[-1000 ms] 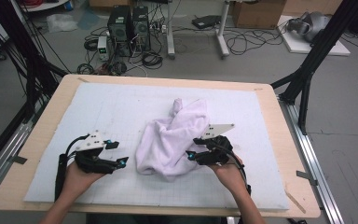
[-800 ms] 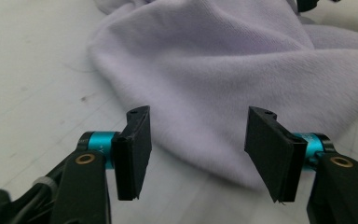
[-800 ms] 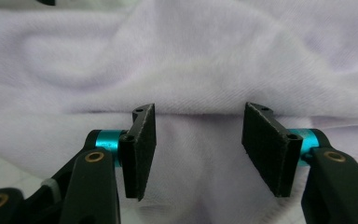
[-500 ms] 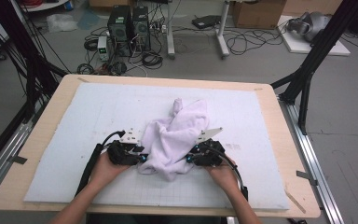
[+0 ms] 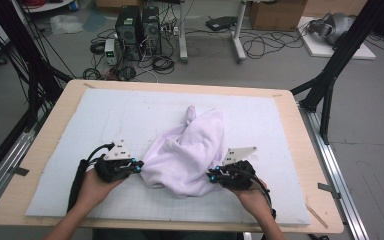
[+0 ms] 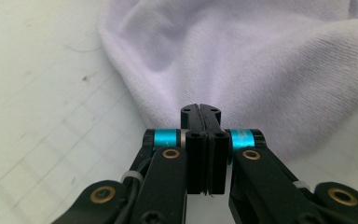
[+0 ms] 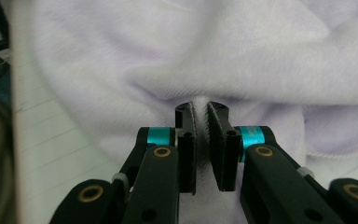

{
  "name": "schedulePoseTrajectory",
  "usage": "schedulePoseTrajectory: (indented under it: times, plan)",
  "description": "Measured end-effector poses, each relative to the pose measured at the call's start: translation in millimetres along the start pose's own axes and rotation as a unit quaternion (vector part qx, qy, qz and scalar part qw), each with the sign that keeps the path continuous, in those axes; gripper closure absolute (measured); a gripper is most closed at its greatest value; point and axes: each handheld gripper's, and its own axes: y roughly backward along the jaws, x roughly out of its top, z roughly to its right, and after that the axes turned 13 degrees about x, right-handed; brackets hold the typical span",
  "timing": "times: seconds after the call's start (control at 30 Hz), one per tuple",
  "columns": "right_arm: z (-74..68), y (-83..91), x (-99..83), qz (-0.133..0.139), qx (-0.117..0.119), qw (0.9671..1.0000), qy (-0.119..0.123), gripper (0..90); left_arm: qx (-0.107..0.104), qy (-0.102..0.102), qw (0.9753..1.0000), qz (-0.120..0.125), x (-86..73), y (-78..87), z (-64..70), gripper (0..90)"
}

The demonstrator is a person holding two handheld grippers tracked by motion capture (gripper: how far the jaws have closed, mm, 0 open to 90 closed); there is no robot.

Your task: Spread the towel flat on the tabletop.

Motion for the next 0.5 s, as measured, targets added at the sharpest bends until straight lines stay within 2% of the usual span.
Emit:
schedulePoseTrajectory:
  times: [0.07, 0.2, 0.3, 0.37, 0.4, 0.43, 0.5]
  plan:
    - [-12.5, 2.4, -5.4, -0.001, 0.012, 0.9999, 0.000, 82.5, 0.007, -0.006, 1.0000, 0.001, -7.5, 15.9, 2.9, 88.7]
    - [-40.7, 2.8, -14.4, -0.013, 0.030, 0.9995, 0.007, 82.6, 0.004, -0.010, 0.9999, 0.007, -20.1, 39.0, 11.2, 88.7]
    - [-57.0, 1.0, -21.2, -0.033, 0.046, 0.9983, 0.014, 81.9, -0.015, -0.005, 0.9998, 0.008, -30.4, 50.0, 18.5, 88.7]
    - [-62.1, 1.8, -23.3, -0.035, 0.062, 0.9974, 0.013, 76.7, -0.025, -0.008, 0.9996, 0.011, -33.8, 52.6, 20.6, 87.7]
    - [-64.3, 8.2, -20.8, -0.019, 0.056, 0.9980, 0.022, 70.3, -0.025, -0.006, 0.9995, 0.018, -33.7, 53.0, 20.6, 69.4]
    - [-64.3, 8.2, -20.8, -0.019, 0.056, 0.9980, 0.022, 70.3, -0.022, 0.001, 0.9995, 0.023, -32.4, 52.4, 19.5, 69.4]
    - [-59.7, 17.5, -13.6, 0.005, 0.040, 0.9987, 0.031, 64.0, -0.016, 0.007, 0.9992, 0.034, -25.6, 48.1, 13.5, 60.0]
